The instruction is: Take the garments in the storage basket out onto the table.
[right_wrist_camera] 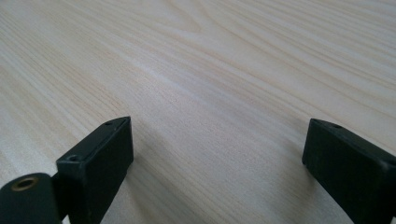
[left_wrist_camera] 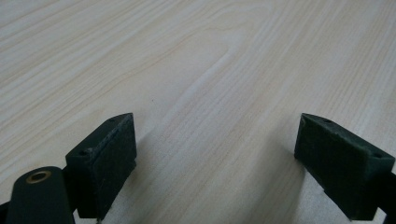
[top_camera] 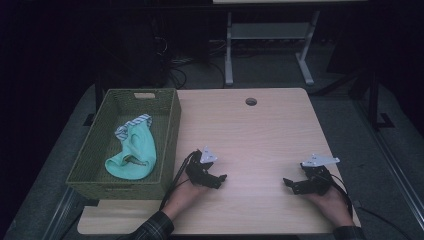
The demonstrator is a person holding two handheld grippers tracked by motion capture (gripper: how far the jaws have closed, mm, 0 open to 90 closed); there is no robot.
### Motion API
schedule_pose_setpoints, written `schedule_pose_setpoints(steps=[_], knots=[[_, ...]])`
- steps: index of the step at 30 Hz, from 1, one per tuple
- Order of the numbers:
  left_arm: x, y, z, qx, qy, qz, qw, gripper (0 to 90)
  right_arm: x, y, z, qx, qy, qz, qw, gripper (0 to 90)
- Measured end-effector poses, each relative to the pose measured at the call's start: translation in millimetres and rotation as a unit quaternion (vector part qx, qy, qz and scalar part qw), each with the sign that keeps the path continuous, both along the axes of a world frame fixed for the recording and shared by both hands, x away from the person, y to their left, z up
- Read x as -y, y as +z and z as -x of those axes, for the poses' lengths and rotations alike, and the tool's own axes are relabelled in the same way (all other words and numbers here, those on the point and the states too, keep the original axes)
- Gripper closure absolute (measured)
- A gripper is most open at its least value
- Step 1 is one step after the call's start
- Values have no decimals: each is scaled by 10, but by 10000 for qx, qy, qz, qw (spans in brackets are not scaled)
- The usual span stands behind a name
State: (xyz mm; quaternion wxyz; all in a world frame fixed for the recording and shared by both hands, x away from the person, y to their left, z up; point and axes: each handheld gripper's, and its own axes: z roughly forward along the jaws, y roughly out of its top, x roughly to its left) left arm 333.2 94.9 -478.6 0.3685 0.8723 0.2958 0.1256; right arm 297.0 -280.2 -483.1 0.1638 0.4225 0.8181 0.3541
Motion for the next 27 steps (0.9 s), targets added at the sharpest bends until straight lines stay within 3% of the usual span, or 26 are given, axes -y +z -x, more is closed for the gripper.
schedule_pose_setpoints(steps=[12, 21, 27], knots=[[-40, 7, -30, -25, -257, -17, 9997, 123, -1, 1, 0, -7, -8, -3, 10000, 83], [-54, 40, -58, -105, -316, -165, 9993, 127, 0, 1, 0, -4, -6, 1, 10000, 83], [-103, 82, -62, -168, -298, -49, 9994, 127, -1, 1, 0, -8, -9, -3, 10000, 83]])
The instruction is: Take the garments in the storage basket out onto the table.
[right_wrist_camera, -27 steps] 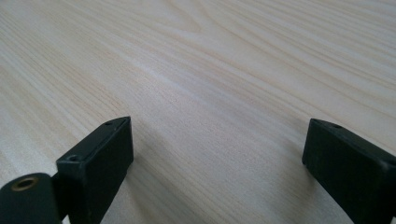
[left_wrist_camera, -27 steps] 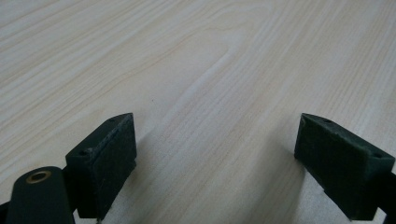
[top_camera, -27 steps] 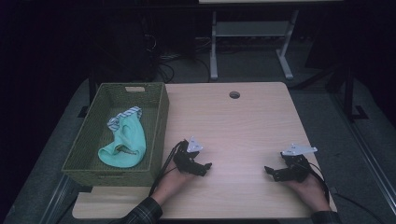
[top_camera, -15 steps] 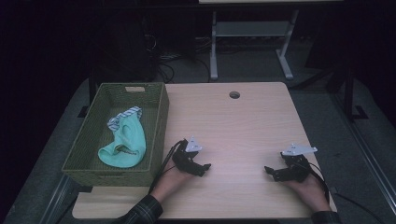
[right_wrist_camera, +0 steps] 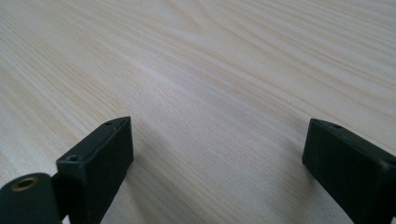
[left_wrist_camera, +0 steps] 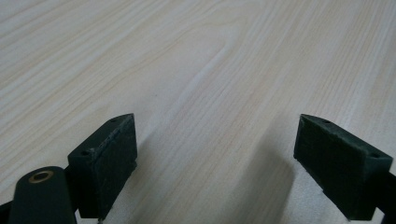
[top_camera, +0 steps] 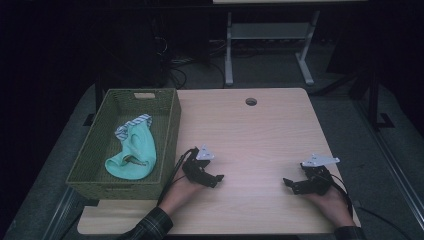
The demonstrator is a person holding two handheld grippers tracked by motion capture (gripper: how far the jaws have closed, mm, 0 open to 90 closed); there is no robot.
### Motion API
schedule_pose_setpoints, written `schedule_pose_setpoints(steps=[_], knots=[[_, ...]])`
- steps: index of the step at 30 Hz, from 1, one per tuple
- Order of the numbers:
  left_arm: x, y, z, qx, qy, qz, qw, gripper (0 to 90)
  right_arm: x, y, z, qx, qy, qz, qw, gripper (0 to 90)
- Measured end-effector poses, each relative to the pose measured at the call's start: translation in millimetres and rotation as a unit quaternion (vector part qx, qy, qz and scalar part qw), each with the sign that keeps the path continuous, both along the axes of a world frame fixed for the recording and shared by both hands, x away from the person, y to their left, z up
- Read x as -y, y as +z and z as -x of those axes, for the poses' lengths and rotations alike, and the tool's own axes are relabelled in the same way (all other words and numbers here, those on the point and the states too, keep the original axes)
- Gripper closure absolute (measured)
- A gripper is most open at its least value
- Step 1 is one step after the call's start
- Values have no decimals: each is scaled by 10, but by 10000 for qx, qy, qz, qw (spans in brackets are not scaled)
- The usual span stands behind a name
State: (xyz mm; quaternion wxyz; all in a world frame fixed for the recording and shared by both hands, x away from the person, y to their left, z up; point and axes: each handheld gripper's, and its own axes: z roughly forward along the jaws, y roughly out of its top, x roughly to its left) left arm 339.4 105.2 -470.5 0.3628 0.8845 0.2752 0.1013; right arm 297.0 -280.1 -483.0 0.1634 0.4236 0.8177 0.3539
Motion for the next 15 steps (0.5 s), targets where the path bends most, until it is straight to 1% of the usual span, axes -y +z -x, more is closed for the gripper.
schedule_pose_setpoints(steps=[7, 15], knots=[[9, 53, 24, 47, 11, 21, 10000, 128, 0, 0, 0, 1, 1, 2, 10000, 83], [17, 81, 22, -29, -28, 3, 10000, 128, 0, 0, 0, 1, 3, 4, 10000, 83]])
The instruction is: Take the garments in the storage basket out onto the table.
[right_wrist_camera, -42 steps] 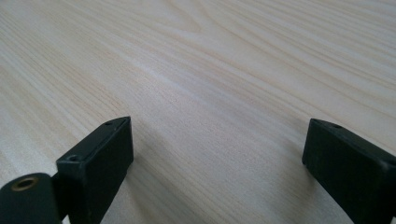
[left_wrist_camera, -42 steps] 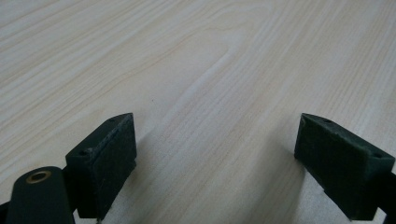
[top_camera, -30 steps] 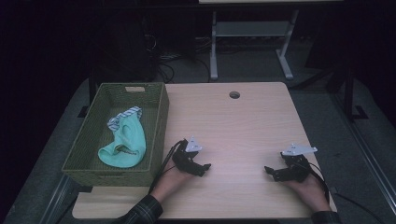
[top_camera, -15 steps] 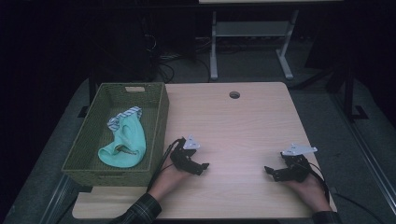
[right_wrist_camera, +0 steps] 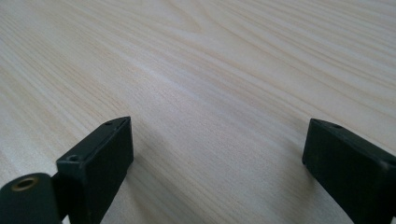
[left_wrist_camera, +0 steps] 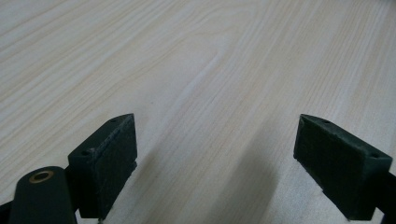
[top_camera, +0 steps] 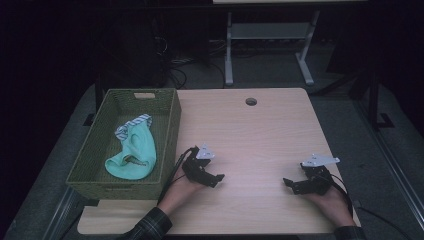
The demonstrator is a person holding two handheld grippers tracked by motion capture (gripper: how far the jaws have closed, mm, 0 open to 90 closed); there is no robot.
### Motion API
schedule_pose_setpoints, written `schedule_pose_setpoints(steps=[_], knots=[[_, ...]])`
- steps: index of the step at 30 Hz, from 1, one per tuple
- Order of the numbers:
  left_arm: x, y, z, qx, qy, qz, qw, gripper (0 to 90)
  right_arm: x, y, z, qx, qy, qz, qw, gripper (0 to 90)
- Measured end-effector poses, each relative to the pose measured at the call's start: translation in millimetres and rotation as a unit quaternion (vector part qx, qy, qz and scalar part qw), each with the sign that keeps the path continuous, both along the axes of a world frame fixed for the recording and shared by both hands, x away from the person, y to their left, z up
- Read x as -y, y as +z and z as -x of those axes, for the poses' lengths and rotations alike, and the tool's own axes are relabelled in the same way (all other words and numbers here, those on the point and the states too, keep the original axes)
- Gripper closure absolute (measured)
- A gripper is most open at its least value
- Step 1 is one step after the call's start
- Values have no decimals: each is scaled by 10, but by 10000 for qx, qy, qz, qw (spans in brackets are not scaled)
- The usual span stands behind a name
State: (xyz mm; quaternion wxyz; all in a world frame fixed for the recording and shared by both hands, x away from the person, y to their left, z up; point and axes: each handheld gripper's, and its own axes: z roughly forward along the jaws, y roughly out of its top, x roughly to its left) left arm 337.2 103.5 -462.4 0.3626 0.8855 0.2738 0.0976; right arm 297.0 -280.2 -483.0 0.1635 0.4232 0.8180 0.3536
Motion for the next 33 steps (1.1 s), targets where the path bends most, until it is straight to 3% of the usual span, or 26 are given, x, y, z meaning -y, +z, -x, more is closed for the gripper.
schedule_pose_setpoints(steps=[33], knots=[[-14, 171, 4, -170, -7, 90, 9998, 130, 0, 0, 0, 0, 2, -2, 10000, 83]])
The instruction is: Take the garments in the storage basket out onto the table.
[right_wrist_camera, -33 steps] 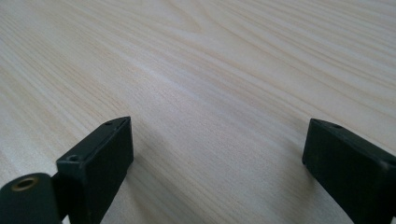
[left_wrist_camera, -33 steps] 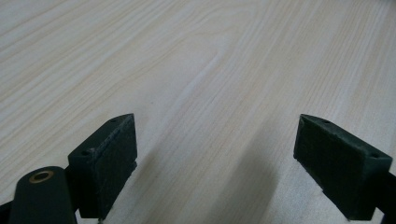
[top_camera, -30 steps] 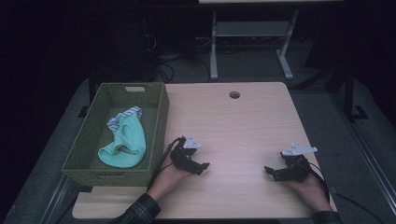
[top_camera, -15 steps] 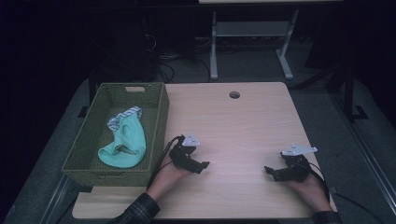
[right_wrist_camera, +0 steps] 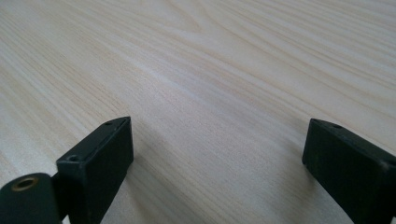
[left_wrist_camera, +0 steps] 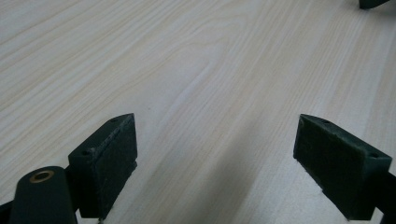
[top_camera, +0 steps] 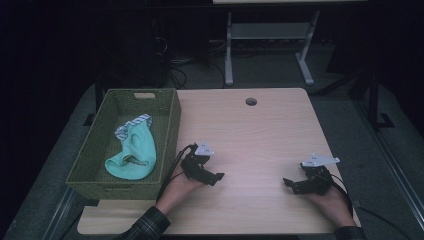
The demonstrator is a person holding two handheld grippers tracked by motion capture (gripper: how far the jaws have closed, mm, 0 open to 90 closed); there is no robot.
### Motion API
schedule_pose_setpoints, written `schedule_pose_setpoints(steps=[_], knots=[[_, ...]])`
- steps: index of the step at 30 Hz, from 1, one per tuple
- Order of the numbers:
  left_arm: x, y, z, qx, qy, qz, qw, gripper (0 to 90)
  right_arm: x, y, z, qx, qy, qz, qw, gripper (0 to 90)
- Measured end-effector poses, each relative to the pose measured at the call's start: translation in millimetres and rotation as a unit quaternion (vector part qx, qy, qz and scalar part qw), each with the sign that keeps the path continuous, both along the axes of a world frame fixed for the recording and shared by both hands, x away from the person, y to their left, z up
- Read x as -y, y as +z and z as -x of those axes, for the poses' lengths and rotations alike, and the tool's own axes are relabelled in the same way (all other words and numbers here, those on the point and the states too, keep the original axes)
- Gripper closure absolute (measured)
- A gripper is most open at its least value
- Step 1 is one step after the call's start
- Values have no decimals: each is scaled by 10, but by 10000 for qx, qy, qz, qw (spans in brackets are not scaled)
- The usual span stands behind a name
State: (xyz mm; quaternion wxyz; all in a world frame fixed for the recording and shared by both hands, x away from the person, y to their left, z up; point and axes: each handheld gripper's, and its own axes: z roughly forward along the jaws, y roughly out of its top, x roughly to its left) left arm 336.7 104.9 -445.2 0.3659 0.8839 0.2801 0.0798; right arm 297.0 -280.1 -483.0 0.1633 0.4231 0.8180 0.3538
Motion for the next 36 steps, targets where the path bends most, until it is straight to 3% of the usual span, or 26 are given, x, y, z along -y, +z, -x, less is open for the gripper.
schedule_pose_setpoints(steps=[36], knots=[[2, 223, 28, 0, -138, 45, 9999, 131, 0, 0, 1, 0, 13, -1, 10000, 83]])
